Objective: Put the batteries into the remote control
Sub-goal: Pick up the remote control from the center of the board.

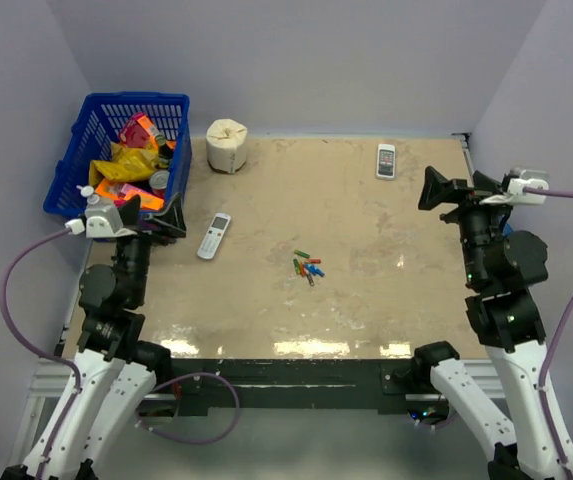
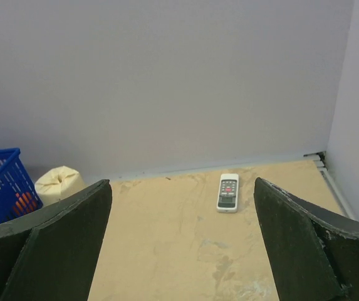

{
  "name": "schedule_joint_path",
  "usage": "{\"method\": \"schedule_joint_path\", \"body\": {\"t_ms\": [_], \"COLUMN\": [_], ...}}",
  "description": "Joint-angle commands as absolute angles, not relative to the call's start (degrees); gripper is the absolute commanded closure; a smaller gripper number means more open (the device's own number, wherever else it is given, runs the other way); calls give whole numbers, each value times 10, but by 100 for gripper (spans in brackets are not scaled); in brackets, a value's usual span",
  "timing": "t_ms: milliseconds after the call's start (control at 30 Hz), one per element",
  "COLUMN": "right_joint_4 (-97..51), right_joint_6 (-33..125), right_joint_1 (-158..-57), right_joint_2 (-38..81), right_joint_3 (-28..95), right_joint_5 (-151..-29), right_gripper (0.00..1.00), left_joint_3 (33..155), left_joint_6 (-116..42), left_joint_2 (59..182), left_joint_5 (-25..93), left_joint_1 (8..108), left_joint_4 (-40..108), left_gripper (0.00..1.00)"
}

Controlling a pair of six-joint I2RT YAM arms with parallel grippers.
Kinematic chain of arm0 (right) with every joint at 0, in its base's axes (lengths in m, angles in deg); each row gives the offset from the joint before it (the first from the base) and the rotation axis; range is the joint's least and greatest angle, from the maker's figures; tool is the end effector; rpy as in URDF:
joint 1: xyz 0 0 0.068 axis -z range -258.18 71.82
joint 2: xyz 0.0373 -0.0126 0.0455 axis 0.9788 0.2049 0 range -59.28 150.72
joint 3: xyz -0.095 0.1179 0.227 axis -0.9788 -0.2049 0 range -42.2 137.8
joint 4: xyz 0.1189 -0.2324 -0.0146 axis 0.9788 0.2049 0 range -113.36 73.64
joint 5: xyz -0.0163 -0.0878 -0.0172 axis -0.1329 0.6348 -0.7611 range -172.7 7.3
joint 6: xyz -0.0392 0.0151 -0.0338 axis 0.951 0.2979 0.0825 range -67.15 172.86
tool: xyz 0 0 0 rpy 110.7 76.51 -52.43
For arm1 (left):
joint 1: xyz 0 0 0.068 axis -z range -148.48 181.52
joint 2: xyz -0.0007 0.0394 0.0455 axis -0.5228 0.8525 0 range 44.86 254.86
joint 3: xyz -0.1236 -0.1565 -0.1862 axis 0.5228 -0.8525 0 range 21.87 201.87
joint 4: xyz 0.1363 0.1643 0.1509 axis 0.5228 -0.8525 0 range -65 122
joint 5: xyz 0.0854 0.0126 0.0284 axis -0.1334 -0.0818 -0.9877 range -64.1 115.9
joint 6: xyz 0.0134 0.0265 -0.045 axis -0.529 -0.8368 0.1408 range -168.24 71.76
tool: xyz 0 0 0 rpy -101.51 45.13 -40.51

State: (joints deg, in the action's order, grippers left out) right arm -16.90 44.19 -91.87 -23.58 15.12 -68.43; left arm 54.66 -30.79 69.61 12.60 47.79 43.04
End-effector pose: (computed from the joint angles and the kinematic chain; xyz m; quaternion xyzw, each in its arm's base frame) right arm 0.1148 0.0189 0.4420 0.0721 0.6067 0.0788 0.7877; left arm 0.1147 -0.0248 0.3532 -0.1003 0.5752 -0.1704 0.7938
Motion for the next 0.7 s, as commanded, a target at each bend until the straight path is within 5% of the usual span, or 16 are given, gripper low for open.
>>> {"method": "schedule_joint_path", "body": {"t_ms": [0, 667], "right_joint_4": [-188, -156], "right_joint_6": [406, 273], "right_joint_1": [-916, -915], "right_joint_2": [-211, -69], "right_joint_3": [154, 166], "right_joint_5": [-686, -755], "right_gripper": [2, 2], "left_joint_3": [595, 792], "left_joint_6": [-299, -262], "left_joint_2": [738, 1038], "left_joint_5": [147, 316], "left_joint_1": [481, 494], "left_joint_4": [414, 115], "left_gripper": [0, 0]}}
